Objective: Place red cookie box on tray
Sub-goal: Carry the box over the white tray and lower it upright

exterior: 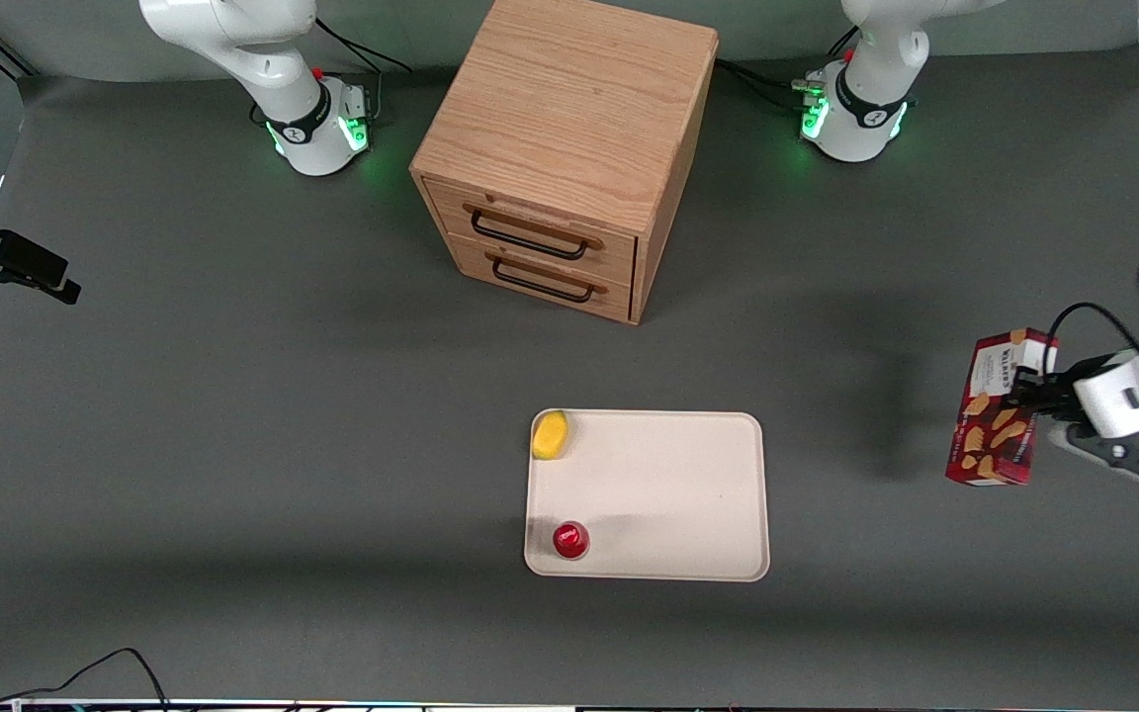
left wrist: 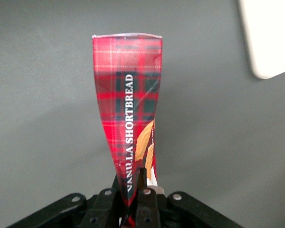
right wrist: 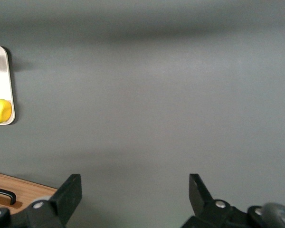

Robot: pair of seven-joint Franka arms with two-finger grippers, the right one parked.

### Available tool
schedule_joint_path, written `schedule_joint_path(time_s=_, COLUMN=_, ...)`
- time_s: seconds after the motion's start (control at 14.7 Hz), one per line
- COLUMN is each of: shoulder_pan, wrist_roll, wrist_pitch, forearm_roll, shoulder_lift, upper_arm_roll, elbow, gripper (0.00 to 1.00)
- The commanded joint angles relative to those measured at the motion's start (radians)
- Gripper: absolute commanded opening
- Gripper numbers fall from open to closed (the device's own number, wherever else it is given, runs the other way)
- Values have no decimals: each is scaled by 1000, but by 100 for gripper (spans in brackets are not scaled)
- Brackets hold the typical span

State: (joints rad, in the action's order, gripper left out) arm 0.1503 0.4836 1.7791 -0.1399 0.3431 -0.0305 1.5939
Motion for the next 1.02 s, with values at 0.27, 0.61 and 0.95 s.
schedule_joint_path(time_s=0.27, shoulder_pan=-40, wrist_roll=-719, wrist_pitch=-89, forearm_roll=55, shoulder_lift=51, upper_arm_roll=-326, elbow=-236, gripper=0)
schedule_joint_path(time_s=0.61, shoulder_pan=-63, wrist_roll=-967, wrist_pitch=388, forearm_roll=299, shoulder_lift=244, upper_arm_roll=-494, elbow=-71, gripper=0)
schedule_joint_path(time_s=0.95, shoulder_pan=-83, wrist_roll=-1134, wrist_pitch=629, forearm_roll=576, shoulder_lift=391, upper_arm_roll=-494, elbow=-11, gripper=48)
